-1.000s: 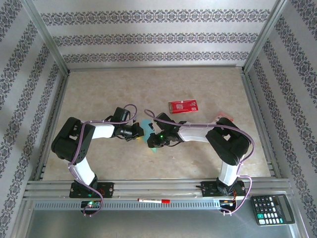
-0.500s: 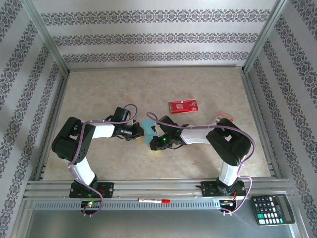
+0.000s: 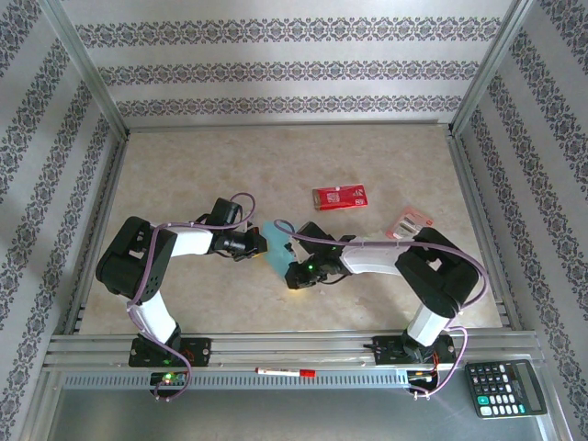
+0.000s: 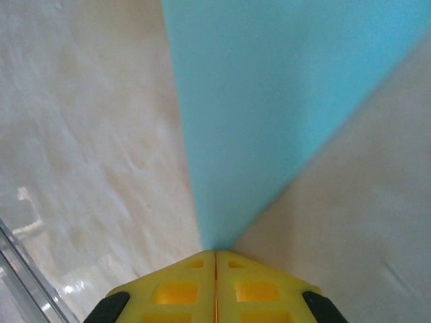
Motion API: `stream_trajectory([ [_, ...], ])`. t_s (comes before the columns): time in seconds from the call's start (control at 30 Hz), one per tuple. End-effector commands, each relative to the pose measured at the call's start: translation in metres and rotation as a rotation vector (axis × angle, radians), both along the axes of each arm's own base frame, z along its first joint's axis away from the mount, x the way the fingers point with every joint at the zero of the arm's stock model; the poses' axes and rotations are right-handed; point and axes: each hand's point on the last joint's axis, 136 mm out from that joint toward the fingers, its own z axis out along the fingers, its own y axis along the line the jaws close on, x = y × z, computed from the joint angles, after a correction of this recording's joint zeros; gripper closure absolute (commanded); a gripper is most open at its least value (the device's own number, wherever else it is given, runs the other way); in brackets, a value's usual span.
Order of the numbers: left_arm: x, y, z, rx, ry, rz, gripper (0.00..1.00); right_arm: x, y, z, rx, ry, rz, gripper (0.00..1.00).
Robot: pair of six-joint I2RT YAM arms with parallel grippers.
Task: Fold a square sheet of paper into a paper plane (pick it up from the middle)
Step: Third fold the triangle at the center of the table.
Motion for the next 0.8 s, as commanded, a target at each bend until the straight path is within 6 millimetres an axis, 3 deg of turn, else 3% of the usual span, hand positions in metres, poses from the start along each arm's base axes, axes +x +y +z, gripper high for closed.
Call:
stream_trajectory([
  [0.0,-0.021,0.028,-0.041,0.156,0.116,0.034,1.0,-0.013,-0.014,0.004,-0.042,0.036,0.019,0.93],
  [0.2,-0.021,0.027,-0.04,0.151,0.115,0.033,1.0,0.015,0.012,0.047,0.138,-0.016,-0.037,0.93],
  [0.3,-0.021,0.028,-0.04,0.152,0.115,0.034,1.0,0.023,0.024,0.056,0.176,-0.028,-0.042,0.93],
  [0.53,-0.021,0.027,-0.039,0.148,0.114,0.033,1.0,0.036,0.037,0.035,0.148,-0.006,-0.045,0.93],
  [0.77,-0.018,0.025,-0.035,0.137,0.106,0.034,1.0,0.032,0.024,0.001,0.087,0.043,-0.054,0.94],
])
